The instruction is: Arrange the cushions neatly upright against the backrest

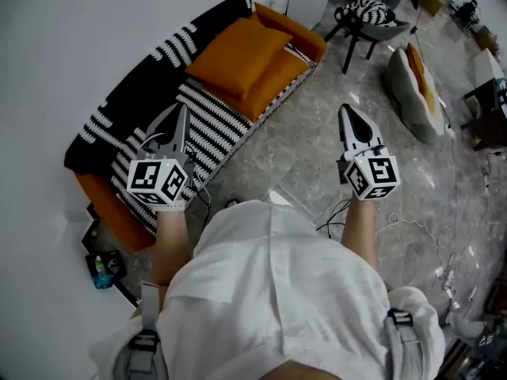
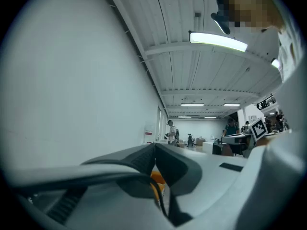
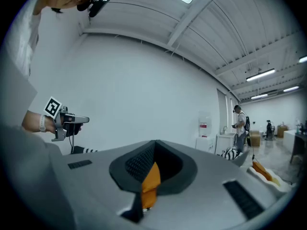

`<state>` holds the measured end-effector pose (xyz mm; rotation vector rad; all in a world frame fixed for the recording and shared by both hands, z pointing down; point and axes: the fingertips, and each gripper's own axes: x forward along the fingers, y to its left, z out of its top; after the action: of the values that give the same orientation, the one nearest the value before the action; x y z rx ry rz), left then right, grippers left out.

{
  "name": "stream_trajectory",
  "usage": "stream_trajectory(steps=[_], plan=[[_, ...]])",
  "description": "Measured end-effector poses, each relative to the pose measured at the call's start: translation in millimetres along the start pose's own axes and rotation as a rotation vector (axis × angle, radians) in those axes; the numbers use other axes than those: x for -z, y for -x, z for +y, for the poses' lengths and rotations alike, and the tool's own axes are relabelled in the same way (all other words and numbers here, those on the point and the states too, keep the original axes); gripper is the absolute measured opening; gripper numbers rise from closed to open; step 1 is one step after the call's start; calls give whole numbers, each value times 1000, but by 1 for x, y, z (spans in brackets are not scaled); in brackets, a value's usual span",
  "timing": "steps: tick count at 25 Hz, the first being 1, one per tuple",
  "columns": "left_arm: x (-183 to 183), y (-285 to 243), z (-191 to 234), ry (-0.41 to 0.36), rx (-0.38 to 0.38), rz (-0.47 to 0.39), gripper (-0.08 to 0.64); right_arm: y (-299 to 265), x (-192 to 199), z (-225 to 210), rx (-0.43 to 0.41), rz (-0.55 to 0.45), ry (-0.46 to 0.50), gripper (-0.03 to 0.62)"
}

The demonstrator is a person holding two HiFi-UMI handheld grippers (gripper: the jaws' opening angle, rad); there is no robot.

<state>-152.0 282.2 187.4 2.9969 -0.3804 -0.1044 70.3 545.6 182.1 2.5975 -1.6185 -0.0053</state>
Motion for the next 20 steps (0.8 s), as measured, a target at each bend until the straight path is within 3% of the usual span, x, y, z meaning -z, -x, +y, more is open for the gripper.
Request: stream_trajectory(steps=[8,20], plan=[[5,0,23,17,-2,12,14,-20,0,23,-80,-3,-19,8],[11,-12,67,21,72,28,14,-61,12,56,-61,46,-27,8]])
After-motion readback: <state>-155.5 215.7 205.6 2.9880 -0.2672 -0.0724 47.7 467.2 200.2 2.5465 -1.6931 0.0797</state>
